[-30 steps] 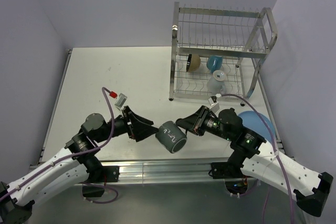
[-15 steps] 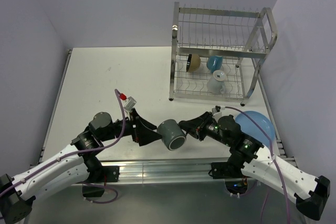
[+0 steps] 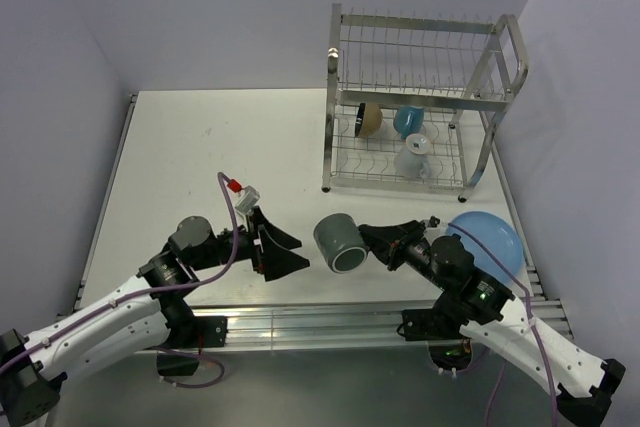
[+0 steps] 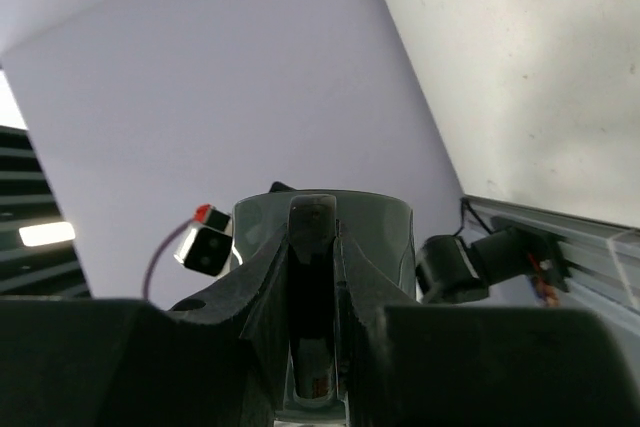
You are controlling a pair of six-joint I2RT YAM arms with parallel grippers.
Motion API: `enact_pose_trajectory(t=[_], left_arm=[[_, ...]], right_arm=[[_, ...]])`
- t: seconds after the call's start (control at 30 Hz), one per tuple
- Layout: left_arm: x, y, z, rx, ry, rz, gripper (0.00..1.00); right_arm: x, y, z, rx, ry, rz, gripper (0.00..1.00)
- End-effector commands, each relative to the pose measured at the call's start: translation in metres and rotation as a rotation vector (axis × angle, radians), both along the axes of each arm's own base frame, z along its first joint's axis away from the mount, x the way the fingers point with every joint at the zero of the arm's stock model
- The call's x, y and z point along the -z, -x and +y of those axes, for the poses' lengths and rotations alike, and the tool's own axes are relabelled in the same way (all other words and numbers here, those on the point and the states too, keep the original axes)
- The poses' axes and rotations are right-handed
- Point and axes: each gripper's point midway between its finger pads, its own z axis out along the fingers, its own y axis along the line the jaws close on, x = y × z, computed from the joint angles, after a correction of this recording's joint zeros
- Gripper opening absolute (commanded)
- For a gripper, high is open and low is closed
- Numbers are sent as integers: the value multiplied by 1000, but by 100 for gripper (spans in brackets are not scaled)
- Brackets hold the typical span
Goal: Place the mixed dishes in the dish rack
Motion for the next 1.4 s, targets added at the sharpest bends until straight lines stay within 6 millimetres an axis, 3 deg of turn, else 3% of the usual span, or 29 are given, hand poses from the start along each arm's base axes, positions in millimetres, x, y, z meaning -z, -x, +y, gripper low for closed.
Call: enact_pose_trajectory(t=[0.0,0.13,0.27,0.47,0.73,0.87,1.0,1.03,1.1,1.13,1.17,1.23,1.27,1.33,1.37], left_arm=[[-29,1,-4,6,118,-111,98],[-37,4,-3,5,197,-243,97],[-39,-6,-3,-42,181,-288,98],[-40,-21,-5,-122,151,-271,97],[-32,-36,2,-222,110,-200,97],[-34,-44,5,-274,103,-159,96],[-34,-59,12,-375,78,-96,96],[-25,-63,13,-398,35,-71,96],[-26,-76,16,-465,-2,-69,96],[-19,-81,18,-490,-43,-65,96],[-27,-92,22,-550,-47,-73,96],[-21,-105,23,-603,-104,-78,97],[-31,-114,25,-646,-107,-93,96],[-27,-126,23,-680,-163,-125,96],[-43,-131,22,-698,-158,-143,96]], right_arm=[[-41,-8,-10,80,-187,-16,0],[-49,-8,-13,95,-210,-2,0],[-50,-11,-20,134,-184,25,0],[-54,-18,-38,238,-181,62,0],[-59,-44,-77,509,-256,141,0],[-64,-61,-83,601,-255,177,0],[-85,-81,-88,662,-265,205,0],[-86,-84,-87,657,-266,227,0],[-93,-101,-91,691,-268,255,0],[-88,-108,-84,673,-248,295,0],[-90,-114,-83,671,-251,311,0],[-101,-125,-84,676,-288,332,0],[-106,-134,-79,671,-291,350,0],[-98,-154,-78,693,-268,398,0],[-108,-158,-71,658,-282,406,0]])
